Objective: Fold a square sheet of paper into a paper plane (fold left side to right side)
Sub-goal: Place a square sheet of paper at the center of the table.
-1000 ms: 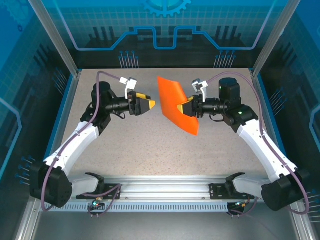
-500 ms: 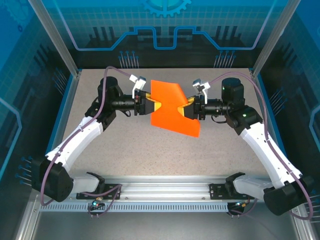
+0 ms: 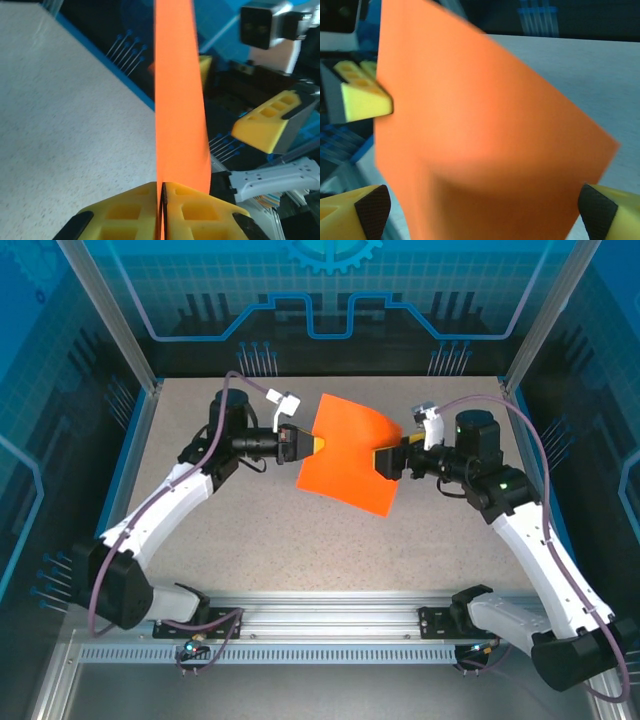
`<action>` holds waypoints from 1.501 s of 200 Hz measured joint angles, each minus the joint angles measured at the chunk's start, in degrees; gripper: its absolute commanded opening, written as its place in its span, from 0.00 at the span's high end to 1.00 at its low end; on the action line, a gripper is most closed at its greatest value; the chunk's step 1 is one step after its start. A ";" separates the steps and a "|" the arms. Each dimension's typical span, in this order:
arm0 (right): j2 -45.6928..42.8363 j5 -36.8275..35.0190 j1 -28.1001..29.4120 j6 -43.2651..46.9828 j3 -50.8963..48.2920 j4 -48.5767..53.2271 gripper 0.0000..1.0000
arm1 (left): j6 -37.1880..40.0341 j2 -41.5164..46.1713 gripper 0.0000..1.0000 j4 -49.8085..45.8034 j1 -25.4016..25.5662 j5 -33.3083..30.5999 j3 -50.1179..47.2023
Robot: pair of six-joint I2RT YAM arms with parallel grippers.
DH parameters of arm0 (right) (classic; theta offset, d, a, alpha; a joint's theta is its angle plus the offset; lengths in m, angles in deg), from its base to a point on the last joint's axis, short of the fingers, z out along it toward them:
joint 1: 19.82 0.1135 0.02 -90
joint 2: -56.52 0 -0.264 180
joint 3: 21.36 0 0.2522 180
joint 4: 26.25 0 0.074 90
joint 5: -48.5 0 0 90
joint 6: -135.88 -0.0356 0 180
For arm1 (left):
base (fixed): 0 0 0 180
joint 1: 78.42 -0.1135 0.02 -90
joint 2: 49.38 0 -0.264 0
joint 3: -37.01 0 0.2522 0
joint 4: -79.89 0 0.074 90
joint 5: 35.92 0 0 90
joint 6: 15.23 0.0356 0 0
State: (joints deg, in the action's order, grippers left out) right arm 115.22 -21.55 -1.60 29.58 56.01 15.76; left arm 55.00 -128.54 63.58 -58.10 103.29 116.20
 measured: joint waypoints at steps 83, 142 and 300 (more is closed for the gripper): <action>3.50 -12.02 0.11 -8.52 -11.34 -1.05 0.17 | -4.72 -18.36 1.00 -4.90 0.00 -12.59 -1.64; 15.52 -10.03 3.04 -12.17 -12.31 -5.27 0.25 | -8.85 -22.58 1.00 -4.07 0.00 -19.96 -5.73; 44.54 -1.84 10.03 -25.97 -6.73 -23.32 0.58 | -25.20 -4.94 1.00 10.40 2.29 -43.67 -26.36</action>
State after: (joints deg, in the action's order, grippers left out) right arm 159.77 -23.39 8.43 3.62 49.28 -7.57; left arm 29.80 -133.48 73.98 -55.80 59.62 89.84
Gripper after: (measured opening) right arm 0.428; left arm 0.045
